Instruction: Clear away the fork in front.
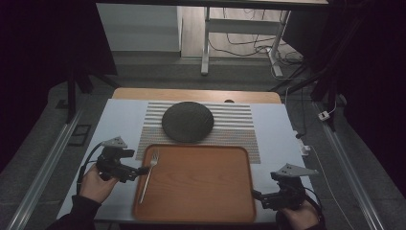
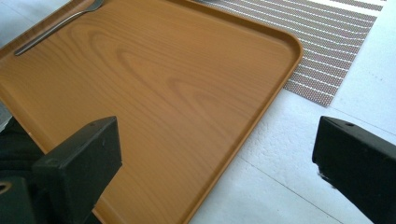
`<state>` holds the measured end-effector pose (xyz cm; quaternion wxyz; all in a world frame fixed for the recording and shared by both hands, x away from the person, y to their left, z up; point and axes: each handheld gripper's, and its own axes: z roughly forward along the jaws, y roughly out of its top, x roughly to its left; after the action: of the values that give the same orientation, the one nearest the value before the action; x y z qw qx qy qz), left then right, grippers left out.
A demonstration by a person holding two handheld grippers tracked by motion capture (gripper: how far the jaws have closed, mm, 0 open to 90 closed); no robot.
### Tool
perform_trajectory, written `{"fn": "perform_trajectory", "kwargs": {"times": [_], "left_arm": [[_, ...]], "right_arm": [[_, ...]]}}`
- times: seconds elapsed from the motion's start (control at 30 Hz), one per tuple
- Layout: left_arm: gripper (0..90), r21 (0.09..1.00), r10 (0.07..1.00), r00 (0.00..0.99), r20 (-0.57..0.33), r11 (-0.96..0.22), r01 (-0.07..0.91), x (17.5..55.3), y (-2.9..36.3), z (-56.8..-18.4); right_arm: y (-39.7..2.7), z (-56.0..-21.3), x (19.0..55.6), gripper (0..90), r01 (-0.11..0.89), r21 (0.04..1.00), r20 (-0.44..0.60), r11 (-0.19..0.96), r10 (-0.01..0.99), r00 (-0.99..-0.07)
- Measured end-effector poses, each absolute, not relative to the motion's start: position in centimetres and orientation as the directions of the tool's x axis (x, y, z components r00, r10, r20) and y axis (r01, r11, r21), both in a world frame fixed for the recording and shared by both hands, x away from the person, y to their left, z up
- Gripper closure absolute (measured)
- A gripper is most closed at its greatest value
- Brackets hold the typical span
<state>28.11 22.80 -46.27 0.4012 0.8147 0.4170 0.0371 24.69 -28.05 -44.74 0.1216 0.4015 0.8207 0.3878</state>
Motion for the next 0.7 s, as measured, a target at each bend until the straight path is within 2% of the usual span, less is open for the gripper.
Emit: {"fn": "perform_trajectory", "kwargs": {"times": [0.7], "left_arm": [[0.1, 0.701, 0.733, 0.597, -0.325, -0.237, 0.672, 23.3, 27.2, -46.3]], "right_arm": [[-28.1, -44.7, 24.7, 1.4, 0.572, 0.736, 0.122, 0.362, 0.760, -0.638]]}}
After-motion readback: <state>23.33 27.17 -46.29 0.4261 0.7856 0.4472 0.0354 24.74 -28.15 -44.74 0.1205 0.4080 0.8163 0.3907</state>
